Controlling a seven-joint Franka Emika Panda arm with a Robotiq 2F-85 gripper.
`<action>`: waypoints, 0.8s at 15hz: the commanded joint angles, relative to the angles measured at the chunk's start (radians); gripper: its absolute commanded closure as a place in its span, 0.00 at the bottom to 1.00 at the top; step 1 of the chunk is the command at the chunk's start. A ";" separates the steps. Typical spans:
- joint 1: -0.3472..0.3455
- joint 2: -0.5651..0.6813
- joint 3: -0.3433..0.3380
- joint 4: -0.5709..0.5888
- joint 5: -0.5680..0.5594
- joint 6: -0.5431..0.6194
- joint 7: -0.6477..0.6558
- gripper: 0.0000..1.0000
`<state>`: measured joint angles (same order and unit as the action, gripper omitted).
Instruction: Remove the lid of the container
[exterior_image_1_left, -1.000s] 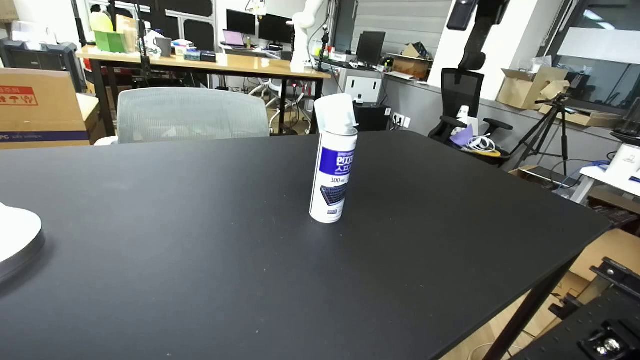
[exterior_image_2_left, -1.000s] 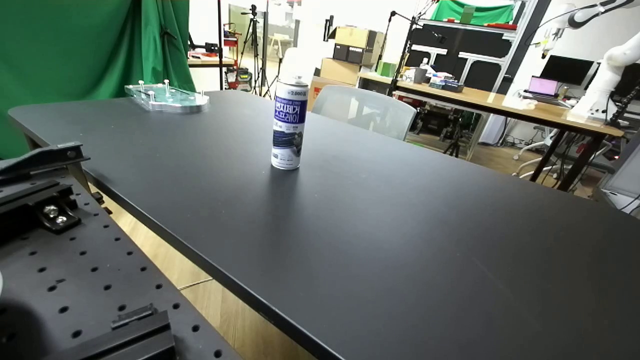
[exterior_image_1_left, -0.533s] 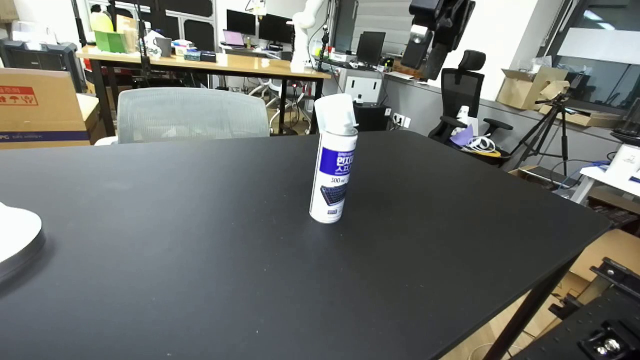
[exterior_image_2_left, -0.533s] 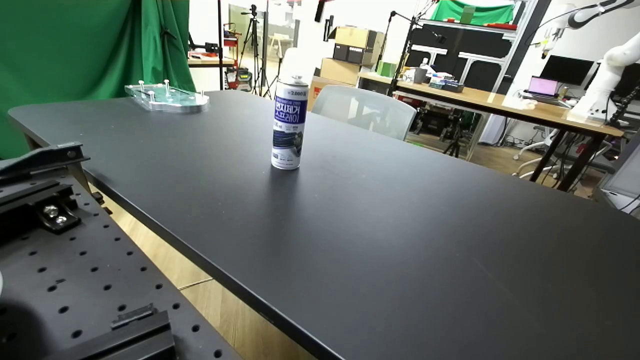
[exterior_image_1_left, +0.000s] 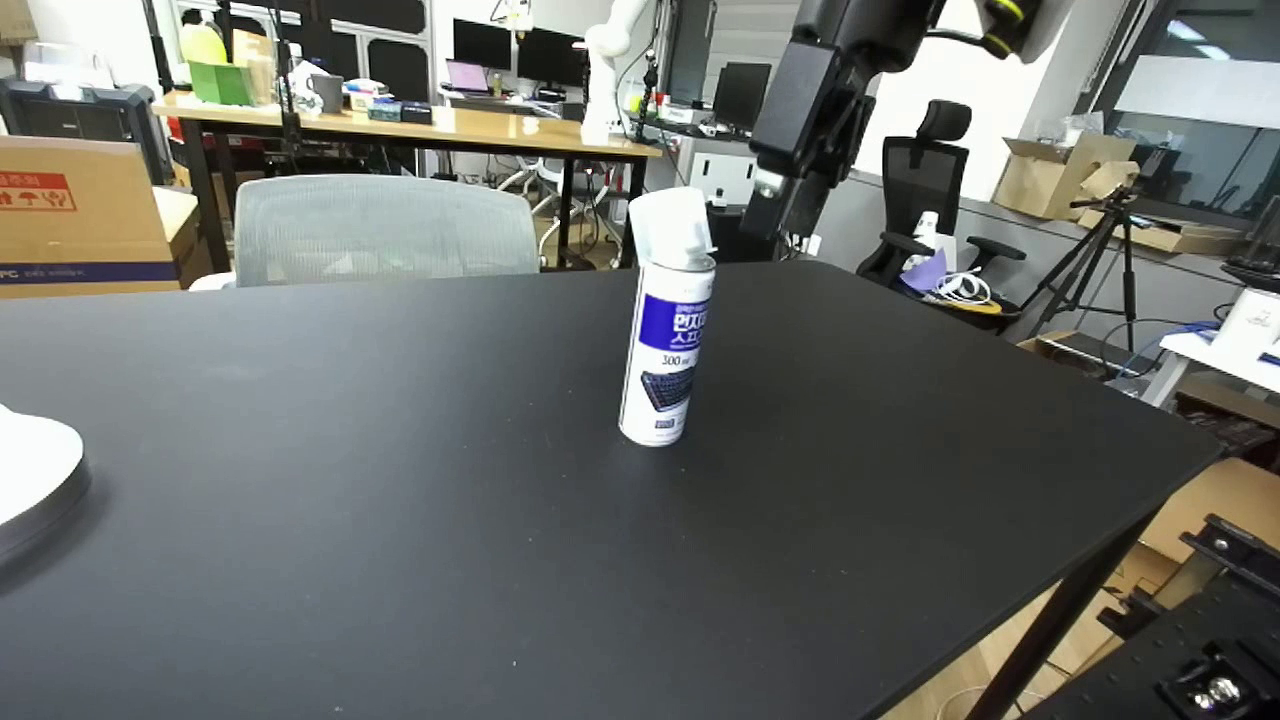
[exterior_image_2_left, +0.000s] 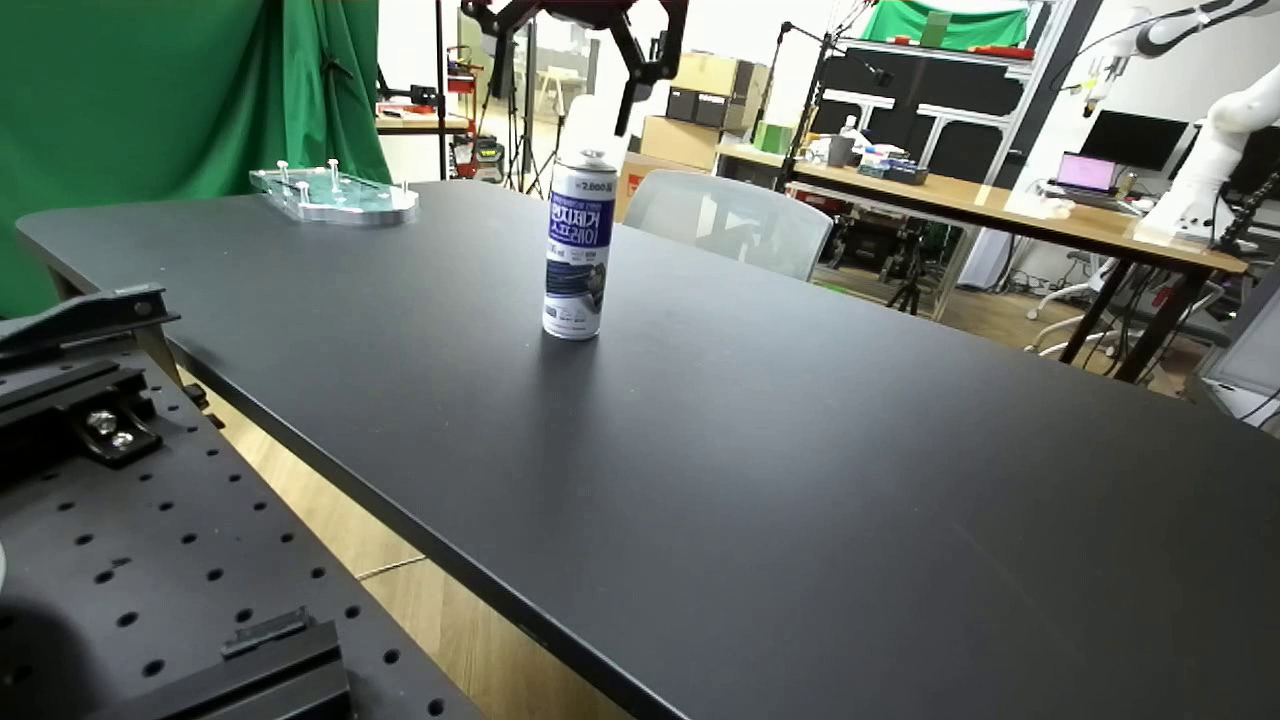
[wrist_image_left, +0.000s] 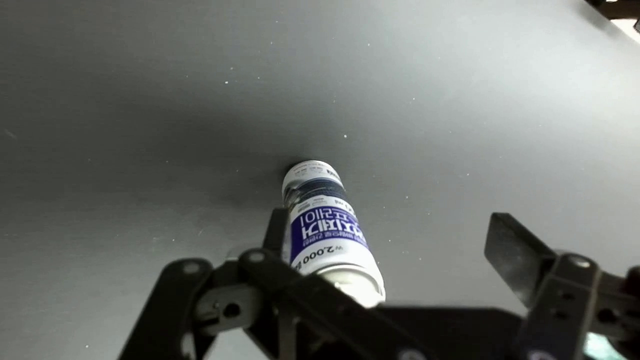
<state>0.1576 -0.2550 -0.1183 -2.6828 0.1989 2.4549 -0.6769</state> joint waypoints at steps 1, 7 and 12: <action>0.005 0.082 0.022 0.028 0.046 0.048 -0.024 0.00; -0.017 0.061 0.037 0.003 0.025 0.039 -0.016 0.00; -0.017 0.060 0.037 0.003 0.025 0.039 -0.016 0.00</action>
<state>0.1560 -0.1941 -0.0976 -2.6810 0.2203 2.4981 -0.6911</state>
